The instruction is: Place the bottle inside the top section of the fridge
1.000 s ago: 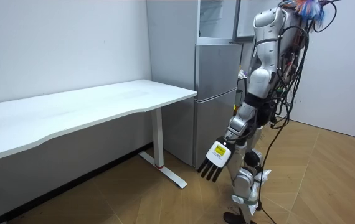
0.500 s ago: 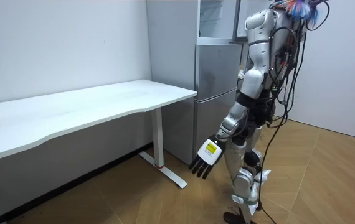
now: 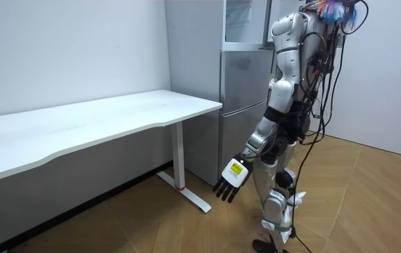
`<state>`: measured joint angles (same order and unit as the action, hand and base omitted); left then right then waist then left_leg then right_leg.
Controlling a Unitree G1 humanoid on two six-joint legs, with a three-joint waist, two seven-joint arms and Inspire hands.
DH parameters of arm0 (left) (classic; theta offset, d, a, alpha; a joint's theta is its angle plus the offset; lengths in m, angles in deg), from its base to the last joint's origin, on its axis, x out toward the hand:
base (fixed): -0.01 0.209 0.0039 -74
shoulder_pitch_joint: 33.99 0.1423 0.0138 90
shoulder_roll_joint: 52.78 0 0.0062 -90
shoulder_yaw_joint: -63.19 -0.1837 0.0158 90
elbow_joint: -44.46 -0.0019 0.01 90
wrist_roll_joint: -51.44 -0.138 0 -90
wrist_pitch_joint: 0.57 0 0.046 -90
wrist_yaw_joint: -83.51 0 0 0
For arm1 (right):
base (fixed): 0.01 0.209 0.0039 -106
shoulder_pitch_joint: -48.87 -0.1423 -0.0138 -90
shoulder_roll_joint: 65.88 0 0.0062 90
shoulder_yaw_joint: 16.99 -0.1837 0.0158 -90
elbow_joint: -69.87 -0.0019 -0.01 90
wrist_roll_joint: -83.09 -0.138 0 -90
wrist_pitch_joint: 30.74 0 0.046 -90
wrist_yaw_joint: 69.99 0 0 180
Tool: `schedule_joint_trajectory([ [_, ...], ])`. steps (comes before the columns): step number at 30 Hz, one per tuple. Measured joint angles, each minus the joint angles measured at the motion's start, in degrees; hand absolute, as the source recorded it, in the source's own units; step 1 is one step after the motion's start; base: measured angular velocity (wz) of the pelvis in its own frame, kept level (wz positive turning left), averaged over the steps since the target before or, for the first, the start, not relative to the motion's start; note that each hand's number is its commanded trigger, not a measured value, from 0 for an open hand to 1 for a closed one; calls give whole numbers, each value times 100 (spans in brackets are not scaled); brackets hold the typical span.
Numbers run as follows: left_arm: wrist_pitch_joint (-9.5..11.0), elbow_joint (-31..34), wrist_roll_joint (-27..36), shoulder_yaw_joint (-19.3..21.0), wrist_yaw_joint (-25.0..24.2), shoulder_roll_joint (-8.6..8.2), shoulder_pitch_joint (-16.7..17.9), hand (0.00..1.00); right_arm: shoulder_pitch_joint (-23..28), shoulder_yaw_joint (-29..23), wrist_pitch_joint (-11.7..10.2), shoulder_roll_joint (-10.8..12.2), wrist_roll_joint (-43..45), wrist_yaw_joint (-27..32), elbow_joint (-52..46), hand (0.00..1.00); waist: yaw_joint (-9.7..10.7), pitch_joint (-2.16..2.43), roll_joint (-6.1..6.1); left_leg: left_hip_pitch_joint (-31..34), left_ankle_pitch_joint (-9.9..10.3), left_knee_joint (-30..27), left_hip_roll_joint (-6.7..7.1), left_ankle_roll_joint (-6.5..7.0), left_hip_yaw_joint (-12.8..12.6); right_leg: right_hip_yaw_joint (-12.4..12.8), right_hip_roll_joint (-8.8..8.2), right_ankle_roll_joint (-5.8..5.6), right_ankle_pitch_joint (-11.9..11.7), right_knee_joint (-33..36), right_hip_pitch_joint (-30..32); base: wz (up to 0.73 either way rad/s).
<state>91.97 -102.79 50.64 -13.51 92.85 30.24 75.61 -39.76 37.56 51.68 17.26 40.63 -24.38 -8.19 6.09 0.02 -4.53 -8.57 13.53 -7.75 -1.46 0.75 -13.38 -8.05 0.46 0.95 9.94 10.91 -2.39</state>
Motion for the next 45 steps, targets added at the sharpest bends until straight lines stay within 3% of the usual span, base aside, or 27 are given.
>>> schedule_joint_trajectory([
  [6,-2,-36,1,-23,24,-2,15,0,-85,69,27,-43,658,533,-611,0,-27,3,29,23,-4,-8,13,5,2,-46,-25,-4,2,97,49,0],
  [9,-2,-52,-1,-20,67,-6,25,0,-85,150,222,-42,710,782,-861,0,-41,3,39,24,-12,-7,30,16,-31,-9,-42,-9,58,233,148,-4],
  [11,-2,-79,2,-15,127,-12,26,0,-85,269,230,-42,709,891,-954,0,-35,3,39,43,-16,-8,32,17,-36,3,-47,5,76,305,221,-8],
  [25,63,-425,10,1,108,-50,16,0,-49,697,554,-40,1152,1315,-1379,0,4,-24,-5,53,-31,-161,73,4,-35,-9,-154,24,320,697,349,2],
  [27,157,-434,9,3,98,-67,-7,0,12,740,636,-28,1152,1321,-1490,0,1,-31,-17,64,-31,-168,73,4,-34,-5,-152,26,318,696,354,0],
  [35,178,-423,-2,0,87,-77,16,0,215,1138,831,57,1623,1330,-1958,0,-24,-37,-27,93,-35,-168,55,-2,-44,20,-118,66,282,682,402,-4],
  [40,291,-425,0,-10,19,-78,-12,0,333,1487,875,57,2280,856,-2171,0,-38,-43,-37,94,-39,-166,31,-11,-64,57,-82,92,255,651,405,-5],
  [45,299,-776,11,-35,9,-58,-205,0,333,1726,903,56,3193,490,-2217,0,-200,-43,-36,133,-39,-173,34,-12,-44,24,-106,97,236,673,441,-2],
])
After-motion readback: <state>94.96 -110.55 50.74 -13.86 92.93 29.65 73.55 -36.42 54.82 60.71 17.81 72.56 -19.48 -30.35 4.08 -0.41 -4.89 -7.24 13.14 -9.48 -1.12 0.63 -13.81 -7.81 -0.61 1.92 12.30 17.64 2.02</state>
